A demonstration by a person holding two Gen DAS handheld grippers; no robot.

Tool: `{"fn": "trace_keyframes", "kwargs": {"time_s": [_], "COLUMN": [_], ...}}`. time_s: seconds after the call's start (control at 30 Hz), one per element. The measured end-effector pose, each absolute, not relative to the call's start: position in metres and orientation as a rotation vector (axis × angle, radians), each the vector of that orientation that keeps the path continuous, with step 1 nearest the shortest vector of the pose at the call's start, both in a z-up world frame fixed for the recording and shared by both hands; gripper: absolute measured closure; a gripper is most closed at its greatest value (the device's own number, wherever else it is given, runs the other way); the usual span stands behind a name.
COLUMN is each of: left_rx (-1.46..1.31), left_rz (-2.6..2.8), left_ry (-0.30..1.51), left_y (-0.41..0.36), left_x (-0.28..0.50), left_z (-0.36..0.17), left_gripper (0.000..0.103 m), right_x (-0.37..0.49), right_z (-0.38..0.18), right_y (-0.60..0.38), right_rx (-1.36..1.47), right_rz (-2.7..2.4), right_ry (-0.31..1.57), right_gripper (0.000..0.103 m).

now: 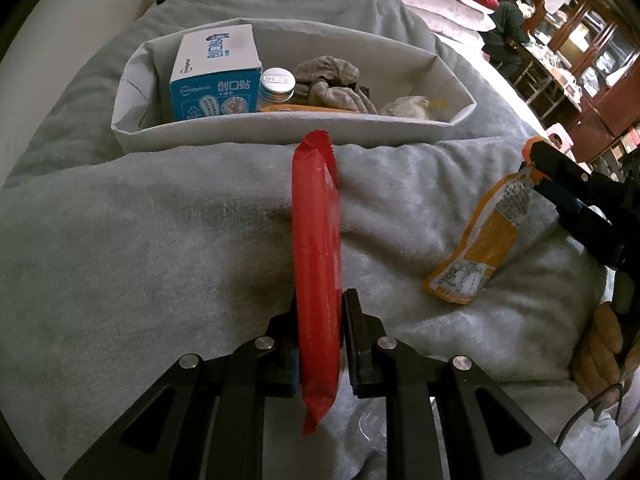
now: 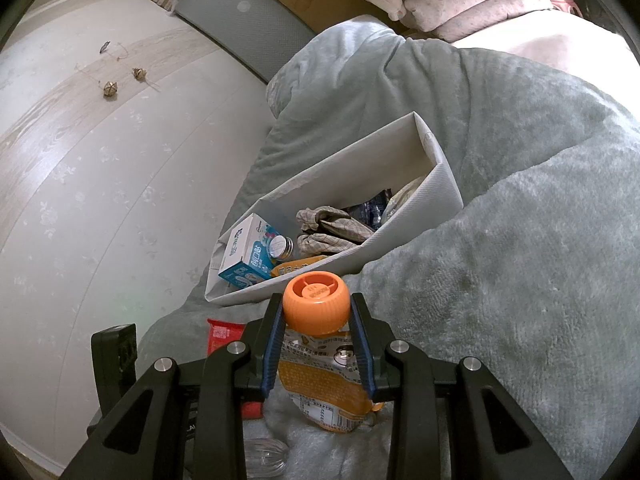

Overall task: Organize objects
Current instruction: 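Hold the red packet in the left tool and the pouch in the right tool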

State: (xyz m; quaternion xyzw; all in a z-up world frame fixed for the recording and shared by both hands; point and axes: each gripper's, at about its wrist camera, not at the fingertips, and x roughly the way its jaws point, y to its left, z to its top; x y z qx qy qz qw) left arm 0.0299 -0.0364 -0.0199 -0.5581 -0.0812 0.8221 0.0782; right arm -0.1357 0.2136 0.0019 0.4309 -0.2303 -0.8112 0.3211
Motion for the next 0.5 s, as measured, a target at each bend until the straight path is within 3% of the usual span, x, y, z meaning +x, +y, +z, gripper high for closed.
{"fn": "trace_keyframes", "kwargs": {"time_s": [0.5], "left_rx": [-1.668], "left_rz": [2.455], "left_ry": [-0.266], "left_y": [-0.0388], "left_x": [0.0287], "left_z": [-0.0222], "left_gripper": [0.086], "right_x": [-0.1354], "right_z": [0.0024], "right_y": [0.2134], "right_rx": [1.133], "right_rz": [-2.13], "right_ry": [-0.606], "right_gripper": [0.072]}}
